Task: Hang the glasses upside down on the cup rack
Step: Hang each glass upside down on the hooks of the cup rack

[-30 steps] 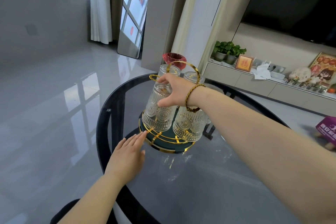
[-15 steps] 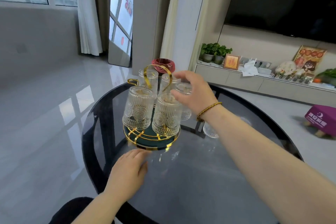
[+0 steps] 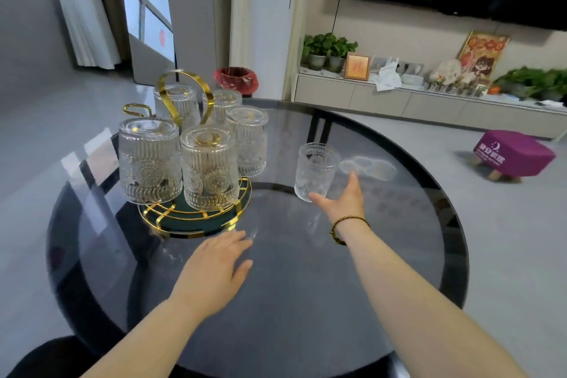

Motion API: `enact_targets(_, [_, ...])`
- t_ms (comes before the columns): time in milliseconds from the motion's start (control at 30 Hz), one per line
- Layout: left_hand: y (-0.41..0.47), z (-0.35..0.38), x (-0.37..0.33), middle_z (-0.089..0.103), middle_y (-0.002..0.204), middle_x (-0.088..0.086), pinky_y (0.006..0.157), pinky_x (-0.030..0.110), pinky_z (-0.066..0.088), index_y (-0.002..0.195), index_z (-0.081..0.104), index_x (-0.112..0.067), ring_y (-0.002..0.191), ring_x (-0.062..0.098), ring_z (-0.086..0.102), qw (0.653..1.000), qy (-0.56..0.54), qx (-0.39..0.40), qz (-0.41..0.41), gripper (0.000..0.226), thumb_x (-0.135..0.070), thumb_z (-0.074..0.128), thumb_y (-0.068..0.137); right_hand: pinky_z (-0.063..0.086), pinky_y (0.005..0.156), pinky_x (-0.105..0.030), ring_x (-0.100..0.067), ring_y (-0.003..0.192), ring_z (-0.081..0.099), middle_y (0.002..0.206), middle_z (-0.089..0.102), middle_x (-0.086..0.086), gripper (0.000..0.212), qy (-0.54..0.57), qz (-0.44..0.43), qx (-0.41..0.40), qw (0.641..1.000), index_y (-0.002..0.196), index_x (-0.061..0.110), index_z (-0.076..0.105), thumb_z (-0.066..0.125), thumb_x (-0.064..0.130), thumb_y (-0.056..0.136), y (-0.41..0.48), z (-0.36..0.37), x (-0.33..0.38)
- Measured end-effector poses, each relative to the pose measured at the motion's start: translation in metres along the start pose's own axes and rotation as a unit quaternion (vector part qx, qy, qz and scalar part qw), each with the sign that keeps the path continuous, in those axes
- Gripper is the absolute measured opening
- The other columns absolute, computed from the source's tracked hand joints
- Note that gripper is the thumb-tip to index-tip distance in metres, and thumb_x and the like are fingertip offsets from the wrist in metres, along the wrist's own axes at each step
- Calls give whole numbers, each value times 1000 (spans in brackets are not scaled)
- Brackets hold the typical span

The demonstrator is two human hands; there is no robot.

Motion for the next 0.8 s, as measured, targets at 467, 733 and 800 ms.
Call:
enact_targets(467, [2,6,6,33,145,-9,112,24,13,131,39,-27,135,5,22,1000,-17,3,-5,42,-35,44,90,25,108,-41,-28,116,43,120,54,-11,77,-93,21,-41,995,117,10,34,71,45,59,37,34,-14])
enact_targets(733, [2,6,8,34,145,-11,112,25,14,129,40,-29,135,5,23,999,-32,4,-12,41,-35,46,89,38,76,-29,-18,91,49,106,46,1,67,56,-6,23,998,114,23,30,72,26,62,15,23,-7])
enact_targets(800, [3,5,9,36,144,-10,111,25,15,128,42,-28,134,6,24,999,-46,5,-15,40,-33,47,89,36,77,-26,-15,91,46,109,42,2,70,77,-29,38,996,118,22,28,72,23,65,6,10,7])
Point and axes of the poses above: each hand's wrist, its own y-axis towards the middle knuckle, its own z-axis out of the palm, x = y × z, the point moved 6 cm from there along y, towards the middle knuckle
